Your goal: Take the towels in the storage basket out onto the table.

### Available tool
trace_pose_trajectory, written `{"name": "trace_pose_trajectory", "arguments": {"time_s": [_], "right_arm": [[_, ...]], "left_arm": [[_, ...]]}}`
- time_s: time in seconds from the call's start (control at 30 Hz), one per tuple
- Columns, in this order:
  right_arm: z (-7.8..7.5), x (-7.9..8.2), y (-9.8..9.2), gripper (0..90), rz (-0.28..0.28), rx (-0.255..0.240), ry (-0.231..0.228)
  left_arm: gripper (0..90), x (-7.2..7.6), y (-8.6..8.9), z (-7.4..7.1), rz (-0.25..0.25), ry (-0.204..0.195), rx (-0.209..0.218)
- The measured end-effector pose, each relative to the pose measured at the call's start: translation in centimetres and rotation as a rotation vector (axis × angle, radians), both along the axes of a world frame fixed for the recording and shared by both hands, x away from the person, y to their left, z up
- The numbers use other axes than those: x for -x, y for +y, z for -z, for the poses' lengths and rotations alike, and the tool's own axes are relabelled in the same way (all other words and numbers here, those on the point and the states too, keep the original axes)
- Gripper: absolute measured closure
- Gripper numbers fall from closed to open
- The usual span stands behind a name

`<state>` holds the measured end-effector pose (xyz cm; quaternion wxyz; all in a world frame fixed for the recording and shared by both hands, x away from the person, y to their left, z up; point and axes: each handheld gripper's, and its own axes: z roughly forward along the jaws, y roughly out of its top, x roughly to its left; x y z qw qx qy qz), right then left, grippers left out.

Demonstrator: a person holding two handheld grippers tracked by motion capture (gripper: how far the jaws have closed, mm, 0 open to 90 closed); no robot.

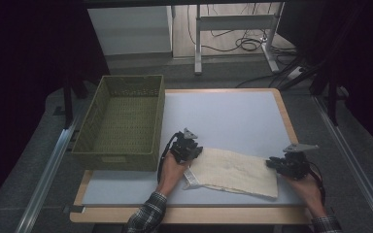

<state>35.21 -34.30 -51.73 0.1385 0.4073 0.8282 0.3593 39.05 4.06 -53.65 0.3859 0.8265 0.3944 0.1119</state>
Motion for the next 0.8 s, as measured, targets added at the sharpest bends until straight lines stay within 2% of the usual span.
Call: {"name": "trace_pose_trajectory", "arguments": {"time_s": [0.03, 0.1, 0.13, 0.2, 0.33, 0.4, 0.47, 0.53, 0.6, 0.7, 0.73, 0.8], "right_arm": [[-0.1, 0.0, 0.3, 83.5, -0.008, 0.019, -0.003], [-0.4, 0.0, 0.6, 84.6, -0.011, 0.064, -0.019], [-0.7, -0.2, 0.7, 84.6, -0.002, 0.091, -0.037], [-1.1, -0.7, 0.5, 84.5, 0.008, 0.078, -0.043], [-2.2, -2.6, -0.2, 84.4, 0.045, 0.049, -0.062], [-2.4, -3.7, -0.3, 84.0, 0.061, 0.054, -0.073], [-2.1, -4.8, -0.5, 82.8, 0.075, 0.039, -0.050], [-1.5, -5.4, -0.6, 79.5, 0.086, 0.026, -0.037], [-1.1, -5.3, -0.8, 75.3, 0.097, 0.021, -0.038], [-1.0, -4.7, -1.3, 68.9, 0.111, 0.012, -0.041], [-1.1, -4.5, -1.5, 66.3, 0.113, 0.014, -0.042], [-1.4, -3.9, -1.8, 61.0, 0.104, 0.004, -0.036]], "left_arm": [[82.4, 0.1, -0.1, -0.1, 0.004, -0.002, -0.006], [85.1, 0.4, -0.2, -0.3, 0.013, -0.014, -0.029], [85.4, 0.4, -0.1, -0.4, 0.017, -0.008, -0.020], [85.4, 0.9, 0.1, -0.8, 0.016, -0.008, 0.026], [85.1, 2.2, 0.2, -1.8, 0.035, -0.022, 0.076], [84.6, 2.5, 0.0, -2.0, 0.041, -0.028, 0.057], [81.4, 2.3, -0.1, -2.0, 0.033, -0.044, 0.026], [70.9, 1.8, 0.2, -1.8, -0.001, -0.061, 0.036], [60.9, 1.2, 0.5, -1.7, -0.010, -0.062, 0.041], [56.5, 0.7, 0.2, -1.4, 0.002, -0.060, 0.019], [56.3, 0.6, 0.0, -1.3, 0.006, -0.057, 0.004], [54.0, 0.4, -0.4, -0.8, 0.004, -0.072, -0.055]]}}
